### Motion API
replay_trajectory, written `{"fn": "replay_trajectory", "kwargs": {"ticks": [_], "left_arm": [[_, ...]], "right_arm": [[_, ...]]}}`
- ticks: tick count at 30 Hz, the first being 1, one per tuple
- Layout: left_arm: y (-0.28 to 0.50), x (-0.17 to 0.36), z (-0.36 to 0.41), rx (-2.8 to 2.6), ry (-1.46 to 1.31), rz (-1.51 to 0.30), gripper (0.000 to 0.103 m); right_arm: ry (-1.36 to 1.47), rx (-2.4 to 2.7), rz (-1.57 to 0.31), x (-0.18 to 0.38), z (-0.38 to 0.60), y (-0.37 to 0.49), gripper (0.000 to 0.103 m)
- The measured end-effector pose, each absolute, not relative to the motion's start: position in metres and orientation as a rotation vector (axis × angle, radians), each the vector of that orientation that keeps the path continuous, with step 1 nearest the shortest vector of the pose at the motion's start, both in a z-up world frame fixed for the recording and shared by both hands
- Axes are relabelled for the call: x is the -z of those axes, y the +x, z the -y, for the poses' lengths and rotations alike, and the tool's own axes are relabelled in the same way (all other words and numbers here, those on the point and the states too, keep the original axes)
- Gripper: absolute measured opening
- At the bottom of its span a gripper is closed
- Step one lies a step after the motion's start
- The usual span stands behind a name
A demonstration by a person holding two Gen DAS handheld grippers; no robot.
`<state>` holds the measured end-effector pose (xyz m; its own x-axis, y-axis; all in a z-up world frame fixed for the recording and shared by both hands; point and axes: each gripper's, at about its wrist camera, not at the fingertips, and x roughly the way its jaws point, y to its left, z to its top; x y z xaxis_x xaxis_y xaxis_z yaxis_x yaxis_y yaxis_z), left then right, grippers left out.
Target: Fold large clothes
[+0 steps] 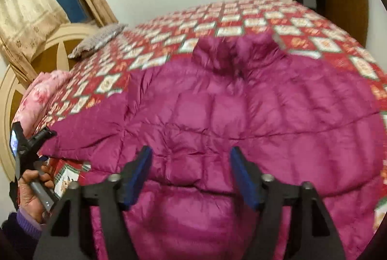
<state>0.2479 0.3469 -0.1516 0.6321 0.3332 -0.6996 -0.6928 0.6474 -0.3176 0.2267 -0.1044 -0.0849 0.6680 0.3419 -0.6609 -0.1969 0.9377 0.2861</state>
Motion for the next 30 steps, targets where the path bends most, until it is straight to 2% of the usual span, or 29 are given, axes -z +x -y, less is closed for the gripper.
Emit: {"fn": "replay_trajectory", "kwargs": {"ticks": [1,4,10,16,20,25,30], "left_arm": [[0.247,0.153,-0.349,-0.58,-0.651,-0.624,0.014],[0.25,0.151,-0.346,-0.55,-0.659,-0.607,0.011],[0.256,0.093,-0.297,-0.466,-0.47,-0.493,0.009],[0.249,0.015,-0.186,-0.2,-0.239,-0.338,0.009],[0.232,-0.014,-0.086,0.059,-0.08,-0.276,0.009],[0.219,-0.006,0.019,0.301,0.013,-0.302,0.009],[0.23,0.037,0.102,0.393,0.071,-0.447,0.01]], "right_arm": [[0.196,-0.298,-0.766,0.08,0.109,0.219,0.073],[0.206,-0.268,-0.731,0.069,0.121,0.202,0.073],[0.266,-0.202,-0.693,0.061,0.152,0.178,0.073],[0.348,-0.128,-0.656,0.055,0.188,0.163,0.074],[0.407,-0.105,-0.647,0.055,0.209,0.156,0.074],[0.433,-0.064,-0.635,0.057,0.23,0.146,0.074],[0.475,-0.013,-0.635,0.064,0.254,0.136,0.075]]}}
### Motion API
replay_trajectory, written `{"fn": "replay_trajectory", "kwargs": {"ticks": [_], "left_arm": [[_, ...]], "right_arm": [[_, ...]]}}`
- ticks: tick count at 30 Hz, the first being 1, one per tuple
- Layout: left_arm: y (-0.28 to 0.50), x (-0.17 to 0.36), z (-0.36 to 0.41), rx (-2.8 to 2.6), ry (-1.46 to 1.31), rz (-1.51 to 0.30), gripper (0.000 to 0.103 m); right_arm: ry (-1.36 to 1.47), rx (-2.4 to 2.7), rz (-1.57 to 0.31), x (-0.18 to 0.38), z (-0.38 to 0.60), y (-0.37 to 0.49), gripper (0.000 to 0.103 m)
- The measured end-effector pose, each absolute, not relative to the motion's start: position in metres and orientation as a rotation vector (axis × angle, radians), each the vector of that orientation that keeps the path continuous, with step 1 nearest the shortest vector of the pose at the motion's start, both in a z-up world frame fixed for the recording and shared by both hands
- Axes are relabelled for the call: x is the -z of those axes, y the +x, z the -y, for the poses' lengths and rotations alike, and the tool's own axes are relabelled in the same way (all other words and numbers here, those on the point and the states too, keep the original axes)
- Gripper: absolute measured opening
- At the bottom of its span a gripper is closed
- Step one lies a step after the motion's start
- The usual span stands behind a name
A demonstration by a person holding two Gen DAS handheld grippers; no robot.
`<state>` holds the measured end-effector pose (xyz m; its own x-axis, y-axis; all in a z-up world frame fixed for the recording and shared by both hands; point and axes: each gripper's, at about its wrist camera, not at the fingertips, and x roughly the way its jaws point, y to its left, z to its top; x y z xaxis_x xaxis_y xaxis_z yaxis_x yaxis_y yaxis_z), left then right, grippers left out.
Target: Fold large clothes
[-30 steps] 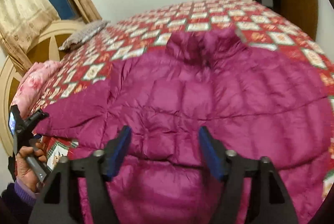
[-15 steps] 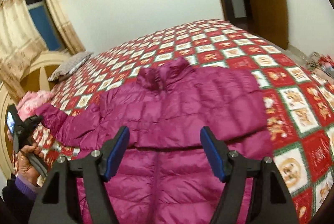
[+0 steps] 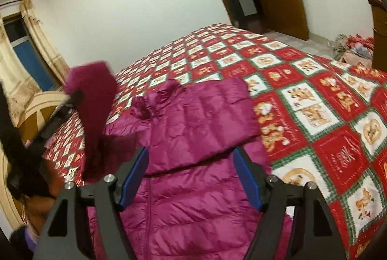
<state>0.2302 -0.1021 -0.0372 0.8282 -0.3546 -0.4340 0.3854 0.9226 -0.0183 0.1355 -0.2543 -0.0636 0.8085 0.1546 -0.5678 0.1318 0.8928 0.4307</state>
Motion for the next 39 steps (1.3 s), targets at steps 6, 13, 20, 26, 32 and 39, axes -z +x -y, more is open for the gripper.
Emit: {"fn": "replay_trajectory", "kwargs": {"ticks": [6,13,20,26,32,39], "left_arm": [[0.237,0.095,0.128,0.651,0.044,-0.771,0.03],[0.21,0.08,0.089,0.634,0.075,-0.819,0.044],[0.195,0.059,0.009,0.464,-0.012,-0.742,0.075],[0.236,0.048,-0.028,0.245,-0.083,-0.73,0.075],[0.297,0.055,-0.032,0.201,-0.097,-0.76,0.075],[0.346,0.11,-0.05,0.05,-0.144,-0.829,0.075]], "right_arm": [[0.502,0.022,-0.644,0.068,0.27,0.123,0.075],[0.483,0.019,-0.639,0.061,0.261,0.124,0.075],[0.417,-0.021,-0.686,0.06,0.24,0.149,0.075],[0.217,-0.144,-0.741,0.067,0.178,0.212,0.053],[0.076,-0.12,-0.89,0.115,0.164,0.267,0.052],[0.027,-0.051,-0.991,0.136,0.197,0.272,0.051]]}}
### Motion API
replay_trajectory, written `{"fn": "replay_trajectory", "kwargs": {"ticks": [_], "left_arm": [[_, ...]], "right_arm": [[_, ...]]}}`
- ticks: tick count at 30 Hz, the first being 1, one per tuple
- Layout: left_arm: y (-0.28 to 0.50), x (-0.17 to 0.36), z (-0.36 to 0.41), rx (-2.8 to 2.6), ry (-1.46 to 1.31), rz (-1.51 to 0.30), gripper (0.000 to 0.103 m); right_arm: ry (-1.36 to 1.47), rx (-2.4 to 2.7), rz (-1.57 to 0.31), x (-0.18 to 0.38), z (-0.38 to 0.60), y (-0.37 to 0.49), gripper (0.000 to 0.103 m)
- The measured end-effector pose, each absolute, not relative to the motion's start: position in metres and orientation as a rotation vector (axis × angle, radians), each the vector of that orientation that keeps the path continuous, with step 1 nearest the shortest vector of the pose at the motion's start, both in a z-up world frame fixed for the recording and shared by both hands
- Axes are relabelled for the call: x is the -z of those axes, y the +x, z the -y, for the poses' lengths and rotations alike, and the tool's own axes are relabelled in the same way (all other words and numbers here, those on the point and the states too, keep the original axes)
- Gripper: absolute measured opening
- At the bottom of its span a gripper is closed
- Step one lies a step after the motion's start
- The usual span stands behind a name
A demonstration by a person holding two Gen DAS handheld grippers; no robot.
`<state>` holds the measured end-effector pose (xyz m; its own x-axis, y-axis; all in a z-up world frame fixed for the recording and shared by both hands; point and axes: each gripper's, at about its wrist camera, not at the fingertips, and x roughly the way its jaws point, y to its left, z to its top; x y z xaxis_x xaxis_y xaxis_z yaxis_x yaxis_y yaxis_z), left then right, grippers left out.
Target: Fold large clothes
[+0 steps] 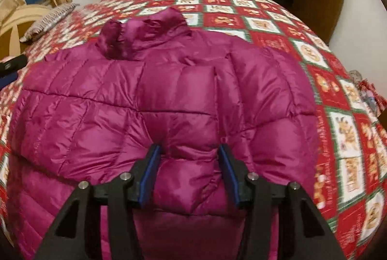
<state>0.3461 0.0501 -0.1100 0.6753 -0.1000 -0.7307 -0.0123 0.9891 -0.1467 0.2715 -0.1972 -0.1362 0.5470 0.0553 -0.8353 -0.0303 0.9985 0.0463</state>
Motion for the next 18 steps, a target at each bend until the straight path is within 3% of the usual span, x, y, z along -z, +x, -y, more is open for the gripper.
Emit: {"fn": "replay_trajectory", "kwargs": {"ticks": [2,5,8,12,18], "left_arm": [[0.349,0.14,-0.046,0.0,-0.092,-0.908,0.075],[0.342,0.155,-0.044,-0.018,-0.056,-0.889,0.075],[0.344,0.144,-0.045,-0.005,-0.058,-0.914,0.075],[0.34,0.108,-0.053,0.046,-0.107,-0.83,0.075],[0.368,0.078,-0.05,0.084,-0.05,-0.772,0.075]], "right_arm": [[0.036,-0.061,-0.987,0.124,0.197,0.272,0.053],[0.087,-0.066,-0.899,0.089,0.202,0.28,0.057],[0.175,-0.052,-0.867,0.065,0.201,0.313,0.081],[0.303,-0.074,-0.93,0.059,0.188,0.388,0.082],[0.374,-0.008,-1.04,0.096,0.164,0.479,0.082]]}}
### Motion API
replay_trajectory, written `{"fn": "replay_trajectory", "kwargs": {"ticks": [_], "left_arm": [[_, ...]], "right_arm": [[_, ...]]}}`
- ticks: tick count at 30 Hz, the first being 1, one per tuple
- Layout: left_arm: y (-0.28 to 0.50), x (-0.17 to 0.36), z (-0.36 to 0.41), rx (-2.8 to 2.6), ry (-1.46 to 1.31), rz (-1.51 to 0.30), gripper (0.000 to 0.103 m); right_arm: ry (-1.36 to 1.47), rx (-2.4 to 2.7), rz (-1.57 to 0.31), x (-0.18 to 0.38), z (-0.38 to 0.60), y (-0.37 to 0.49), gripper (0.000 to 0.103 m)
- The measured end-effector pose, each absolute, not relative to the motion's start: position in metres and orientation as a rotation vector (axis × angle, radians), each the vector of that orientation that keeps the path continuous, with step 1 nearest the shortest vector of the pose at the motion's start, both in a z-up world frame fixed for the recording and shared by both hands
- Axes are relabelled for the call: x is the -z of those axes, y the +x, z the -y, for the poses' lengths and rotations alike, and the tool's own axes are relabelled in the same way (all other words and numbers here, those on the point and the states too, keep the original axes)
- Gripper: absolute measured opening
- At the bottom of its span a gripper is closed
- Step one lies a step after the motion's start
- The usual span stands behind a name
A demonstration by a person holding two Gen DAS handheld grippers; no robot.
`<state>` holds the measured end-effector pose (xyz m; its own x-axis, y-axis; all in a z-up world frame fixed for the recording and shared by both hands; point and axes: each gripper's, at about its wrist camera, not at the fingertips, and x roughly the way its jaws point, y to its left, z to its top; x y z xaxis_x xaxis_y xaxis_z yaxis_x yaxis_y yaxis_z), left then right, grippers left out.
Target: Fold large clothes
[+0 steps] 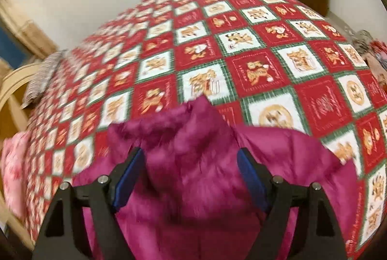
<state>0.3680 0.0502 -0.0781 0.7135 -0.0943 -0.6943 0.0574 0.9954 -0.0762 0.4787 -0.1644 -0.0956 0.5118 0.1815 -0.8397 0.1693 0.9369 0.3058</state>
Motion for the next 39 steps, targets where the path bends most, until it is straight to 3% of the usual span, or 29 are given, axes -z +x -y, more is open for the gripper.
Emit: {"fn": "replay_trajectory", "kwargs": {"ticks": [4,5,6,8,13,14,15,24,26,28,29,31,32,34,35,36,39], "left_arm": [[0.377,0.074,-0.037,0.118,0.017,-0.752,0.075],[0.378,0.073,-0.033,0.129,0.032,-0.741,0.075],[0.379,0.073,-0.03,0.141,0.041,-0.736,0.075],[0.383,0.072,-0.021,0.166,0.048,-0.735,0.075],[0.392,0.062,0.001,0.194,0.006,-0.735,0.075],[0.394,0.058,0.01,0.2,-0.003,-0.732,0.075],[0.395,0.055,0.019,0.208,0.002,-0.733,0.075],[0.447,0.082,0.103,0.164,0.099,-0.868,0.075],[0.453,0.097,0.11,0.106,0.153,-0.898,0.075],[0.453,0.111,0.103,0.055,0.17,-0.922,0.042],[0.451,0.118,0.093,0.073,0.132,-0.954,0.014],[0.442,0.124,0.07,0.09,0.052,-0.974,0.014],[0.434,0.124,0.058,0.085,0.034,-0.95,0.014],[0.42,0.125,0.04,0.079,0.009,-0.93,0.014],[0.413,0.128,0.03,0.075,-0.024,-0.928,0.014],[0.409,0.131,0.022,0.073,-0.059,-0.93,0.014],[0.402,0.144,0.011,0.057,-0.148,-0.915,0.014]], "right_arm": [[0.342,-0.036,-1.166,0.127,0.152,0.495,0.081],[0.342,-0.051,-1.168,0.13,0.155,0.488,0.07],[0.345,-0.074,-1.155,0.129,0.161,0.478,0.047],[0.312,-0.08,-1.133,0.123,0.174,0.463,0.02],[0.308,-0.016,-1.1,0.134,0.229,0.424,0.015],[0.33,-0.003,-1.102,0.146,0.241,0.418,0.012],[0.356,-0.008,-1.095,0.154,0.247,0.415,0.0],[0.284,-0.03,-0.893,0.155,0.241,0.392,0.0],[0.327,-0.054,-0.886,0.156,0.248,0.392,0.001],[0.354,-0.066,-0.88,0.159,0.252,0.392,0.002],[0.364,-0.074,-0.877,0.158,0.254,0.392,0.003],[0.389,-0.093,-0.868,0.156,0.252,0.394,0.009],[0.413,-0.101,-0.843,0.151,0.254,0.39,0.017],[0.44,-0.116,-0.779,0.138,0.256,0.383,0.043],[0.443,-0.117,-0.741,0.128,0.256,0.378,0.064],[0.431,-0.108,-0.693,0.113,0.254,0.374,0.08],[0.381,-0.13,-0.665,0.079,0.241,0.385,0.088]]}}
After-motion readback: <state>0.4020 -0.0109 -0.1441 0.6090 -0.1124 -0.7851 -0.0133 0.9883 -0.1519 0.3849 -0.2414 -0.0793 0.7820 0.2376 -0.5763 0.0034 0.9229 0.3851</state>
